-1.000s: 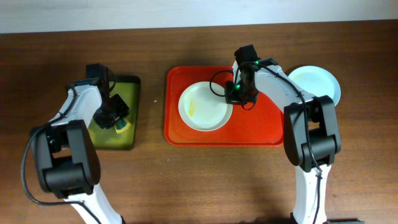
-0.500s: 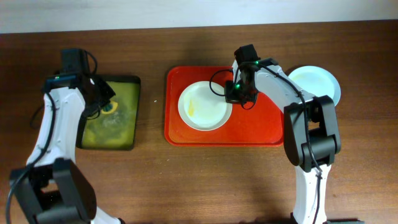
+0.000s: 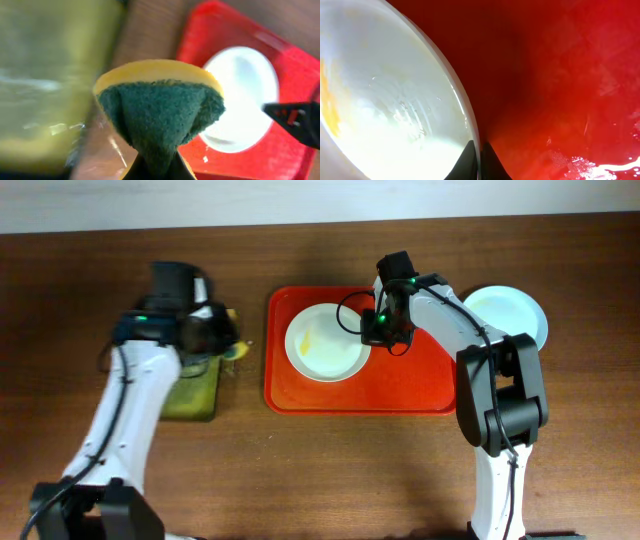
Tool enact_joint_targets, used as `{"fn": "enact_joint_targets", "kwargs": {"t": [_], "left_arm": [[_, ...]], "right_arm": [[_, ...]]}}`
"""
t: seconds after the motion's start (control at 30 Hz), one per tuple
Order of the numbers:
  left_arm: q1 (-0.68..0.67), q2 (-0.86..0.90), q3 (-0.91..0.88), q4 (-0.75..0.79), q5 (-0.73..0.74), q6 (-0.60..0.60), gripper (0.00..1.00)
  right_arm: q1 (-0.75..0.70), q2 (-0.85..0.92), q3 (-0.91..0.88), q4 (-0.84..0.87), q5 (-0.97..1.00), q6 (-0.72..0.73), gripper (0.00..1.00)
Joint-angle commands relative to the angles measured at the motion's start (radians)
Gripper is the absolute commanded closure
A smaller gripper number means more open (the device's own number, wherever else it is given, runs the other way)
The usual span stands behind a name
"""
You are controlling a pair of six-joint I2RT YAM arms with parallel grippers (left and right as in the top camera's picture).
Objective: Clean dirty plates on tray and stack at the side
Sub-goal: 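Dip the sponge in the basin and bring it to the cream plate, then scrub the cream plate with the sponge in the left gripper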
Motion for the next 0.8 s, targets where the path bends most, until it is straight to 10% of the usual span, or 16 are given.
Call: {"fn": "enact_joint_targets", "kwargs": {"t": [0.0,0.3,0.6,0.77], "left_arm": [[-0.130,0.061,-0.029,0.107,0.023,-0.066,1.00],[-0.297,0.327,-0.028,0.403,-0.014,-0.106,1.00],[-0.340,0.430,-0.029,0.410,-0.049,-0.108,1.00],[-0.330,0.442,-0.021,0.235,-0.328,-0.108,1.00]], "right_arm": [[0.006,0.015,-0.009,-0.001,0.008,0.004,0.96],[0.086,0.015,-0.009,-0.032,0.005,-0.097,0.96],[0.089,0.015,-0.009,-0.016,0.006,-0.097,0.96],[0.089,0.015,-0.009,-0.016,0.013,-0.098,0.96]]}}
